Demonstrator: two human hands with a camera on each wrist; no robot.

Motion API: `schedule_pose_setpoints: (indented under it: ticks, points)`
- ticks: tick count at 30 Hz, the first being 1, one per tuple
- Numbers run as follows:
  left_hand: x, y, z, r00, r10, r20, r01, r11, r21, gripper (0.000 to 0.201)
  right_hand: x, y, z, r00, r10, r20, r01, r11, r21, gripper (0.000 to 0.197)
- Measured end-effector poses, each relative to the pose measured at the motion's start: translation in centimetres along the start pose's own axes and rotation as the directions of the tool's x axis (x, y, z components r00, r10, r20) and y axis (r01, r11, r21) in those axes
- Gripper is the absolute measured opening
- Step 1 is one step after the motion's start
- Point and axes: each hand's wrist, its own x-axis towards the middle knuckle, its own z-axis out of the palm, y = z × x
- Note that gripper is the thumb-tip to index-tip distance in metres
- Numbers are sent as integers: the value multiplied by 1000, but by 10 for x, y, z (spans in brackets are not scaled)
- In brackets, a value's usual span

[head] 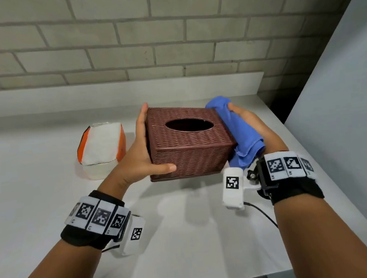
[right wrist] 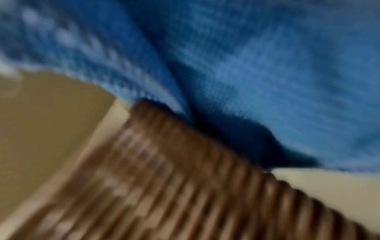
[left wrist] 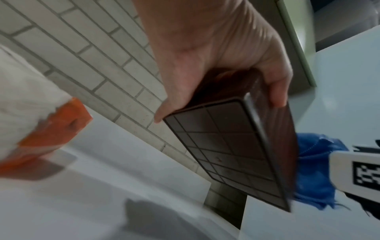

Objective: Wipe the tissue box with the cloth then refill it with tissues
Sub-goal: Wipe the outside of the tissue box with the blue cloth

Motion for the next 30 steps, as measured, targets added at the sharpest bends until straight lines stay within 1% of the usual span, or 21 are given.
schedule_pose_setpoints:
  ticks: [1,2,3,4,5,6,7,8,11,12,14,15,16,19,21,24,27,30]
  points:
    - [0,0,2,1000,24,-18,-23,1000,20,143,2,-7,6,1000,3,-31,-7,994,-106,35]
    - [1,-1,3,998,45,-38,-44,998,34,138,0,-14,15,998,-44,-33,35,970,-240,40]
    - [1,-1,5,996,61,-60,-58,997,50,136,1,-19,24,995,-99,-31,77,906,-417,47]
    - [2,-1,8,994,72,-80,-67,996,64,135,-1,-22,32,988,-155,-2,125,802,-584,52]
    - [3,-1,10,992,79,-95,-72,995,74,135,-3,-22,40,980,-198,31,161,685,-711,55]
    - [4,-3,12,991,78,-108,-69,994,82,134,-4,-17,45,968,-242,59,192,575,-795,55]
    - [6,-5,14,991,71,-112,-61,994,90,135,-7,-14,52,960,-267,88,217,503,-837,55]
    - [7,-7,15,992,62,-110,-51,994,101,136,-12,-12,59,955,-275,111,233,467,-853,55]
    - [10,-10,21,992,40,-119,-16,981,195,137,-25,-8,85,937,-288,199,314,441,-840,57]
    - [10,-10,23,992,46,-119,-18,975,223,133,-29,-8,92,924,-300,237,353,430,-831,57]
    - [10,-8,27,990,75,-122,-46,973,224,115,-28,-9,101,906,-316,284,398,401,-825,57]
    - [10,-6,28,988,82,-134,-49,972,228,110,-25,-12,103,908,-305,289,399,410,-820,57]
    - [10,-6,28,986,79,-148,-42,970,240,110,-21,-15,102,912,-291,288,393,422,-817,58]
    - [8,-9,26,988,10,-153,31,964,266,129,-2,-24,90,948,-244,204,299,469,-831,62]
    - [5,-11,24,987,-22,-159,64,963,261,135,8,-26,78,970,-205,131,216,481,-850,64]
    - [3,-12,23,987,-41,-156,82,960,266,140,10,-20,69,980,-190,52,139,481,-865,58]
    - [2,-14,24,989,-61,-137,97,956,276,146,-1,-13,76,977,-212,13,124,518,-846,57]
    - [3,-13,27,991,-59,-119,90,956,279,147,-18,-7,90,967,-246,69,192,518,-834,57]
